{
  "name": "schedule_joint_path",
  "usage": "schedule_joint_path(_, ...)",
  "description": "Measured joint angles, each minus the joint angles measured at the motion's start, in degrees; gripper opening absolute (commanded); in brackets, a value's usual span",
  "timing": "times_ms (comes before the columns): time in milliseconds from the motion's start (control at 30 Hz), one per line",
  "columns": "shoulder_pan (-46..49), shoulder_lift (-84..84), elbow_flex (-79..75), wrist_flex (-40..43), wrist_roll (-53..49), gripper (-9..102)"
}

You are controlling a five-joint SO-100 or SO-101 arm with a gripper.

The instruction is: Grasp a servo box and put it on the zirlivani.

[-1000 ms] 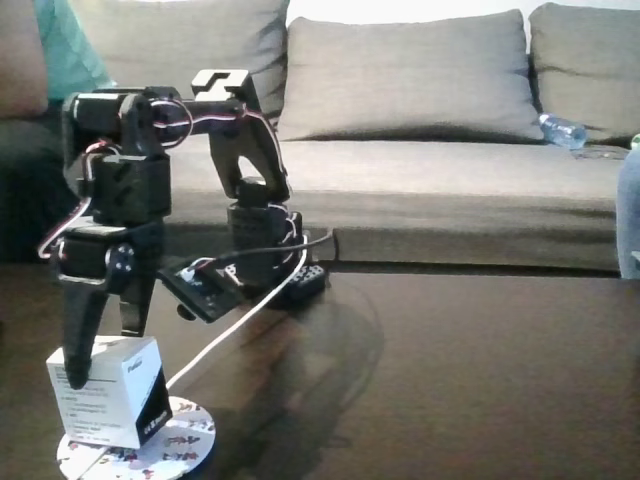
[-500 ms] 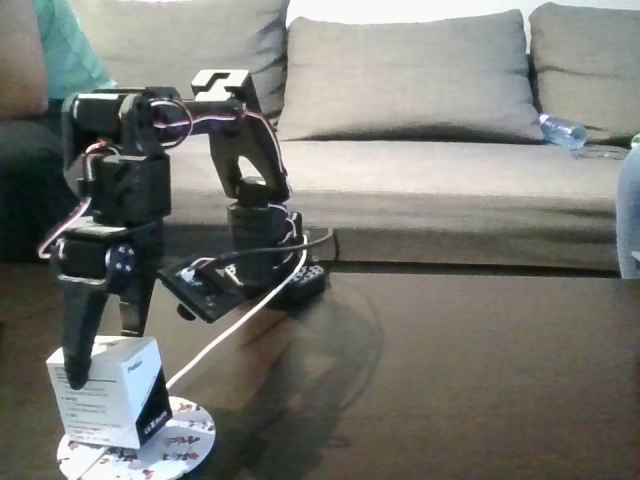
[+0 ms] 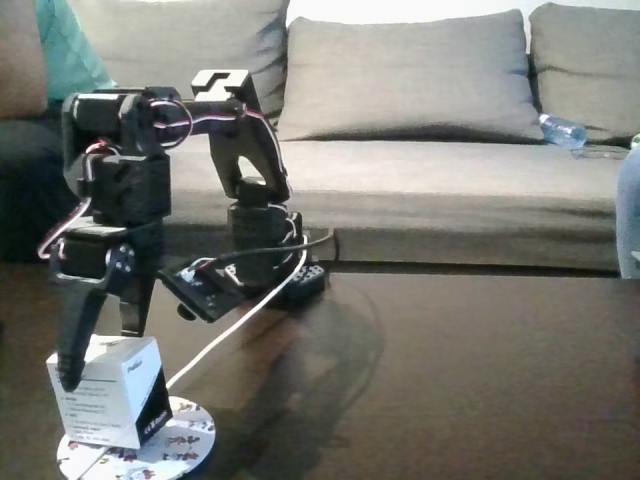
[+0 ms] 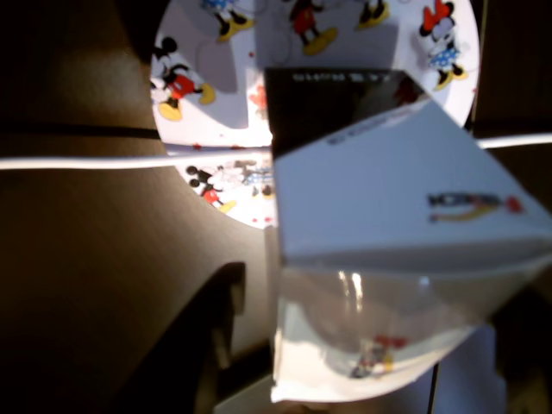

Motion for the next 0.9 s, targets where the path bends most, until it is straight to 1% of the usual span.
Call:
schedule_joint_path(167, 0.0, 0.0, 0.0, 0.26, 0.0, 35)
schedule_joint_path(267, 0.0, 0.62, 0.0, 2.11, 0.0, 35)
schedule_joint_path(633, -0.09, 10.28, 0.0, 3.34, -0.09, 35)
schedule_joint_path(767, -0.09, 15.21, 0.0, 8.79, -0.18, 35)
schedule_joint_path(833, -1.23, 18.54, 0.0, 11.69, -1.58, 31)
schedule_joint_path(900, -4.04, 22.24, 0.53, 12.57, -2.02, 21)
